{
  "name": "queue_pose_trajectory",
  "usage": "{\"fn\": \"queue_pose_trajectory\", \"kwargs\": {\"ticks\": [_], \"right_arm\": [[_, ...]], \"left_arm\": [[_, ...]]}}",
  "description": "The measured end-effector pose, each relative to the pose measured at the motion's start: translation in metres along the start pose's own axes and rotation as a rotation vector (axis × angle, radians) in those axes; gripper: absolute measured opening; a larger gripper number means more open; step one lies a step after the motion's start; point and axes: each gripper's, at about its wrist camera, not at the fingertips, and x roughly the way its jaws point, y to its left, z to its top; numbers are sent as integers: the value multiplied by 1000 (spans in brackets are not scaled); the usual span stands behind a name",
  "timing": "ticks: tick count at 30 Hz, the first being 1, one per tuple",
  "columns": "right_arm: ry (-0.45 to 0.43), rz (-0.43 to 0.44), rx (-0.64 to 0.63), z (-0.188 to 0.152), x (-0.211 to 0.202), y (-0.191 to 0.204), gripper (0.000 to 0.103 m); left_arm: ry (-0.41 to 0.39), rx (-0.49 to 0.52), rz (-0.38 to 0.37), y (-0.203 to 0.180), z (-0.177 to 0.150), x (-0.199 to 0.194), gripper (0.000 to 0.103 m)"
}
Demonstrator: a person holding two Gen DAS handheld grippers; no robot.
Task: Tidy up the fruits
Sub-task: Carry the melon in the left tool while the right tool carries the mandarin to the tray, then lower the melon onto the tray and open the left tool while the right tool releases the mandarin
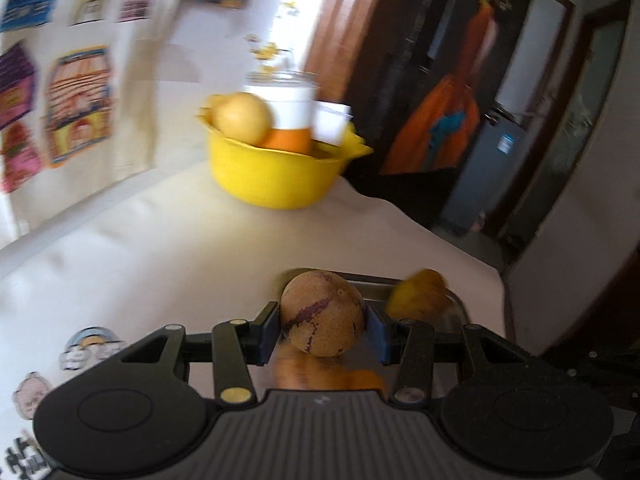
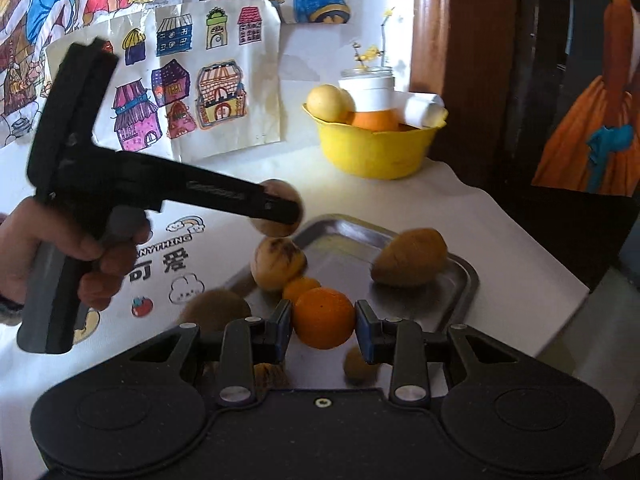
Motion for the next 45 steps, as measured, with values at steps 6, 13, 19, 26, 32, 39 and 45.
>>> {"fn": "queue_pose_trajectory", "kwargs": {"ticks": [6, 13, 19, 26, 32, 39, 45], "right_arm": [[8, -31, -26, -22, -7, -8, 35], [17, -23, -47, -46, -6, -10, 35], [15, -19, -59, -59, -4, -9, 35], [9, -11, -96, -65, 3, -5, 35], [5, -7, -104, -63, 10, -3, 35], [9, -18, -113, -62, 17, -3, 35], [6, -25, -114, -65, 22, -4, 35]], "left_arm": [[26, 49, -34, -35, -7, 17, 50], [50, 104, -43, -61, -19, 29, 50], [69, 136, -42, -74, -26, 37, 50], [89, 157, -19, -80, -28, 44, 50], [104, 163, -2, -79, -28, 49, 50], [116, 171, 0, -78, -28, 55, 50], [117, 167, -2, -76, -27, 57, 51]]}}
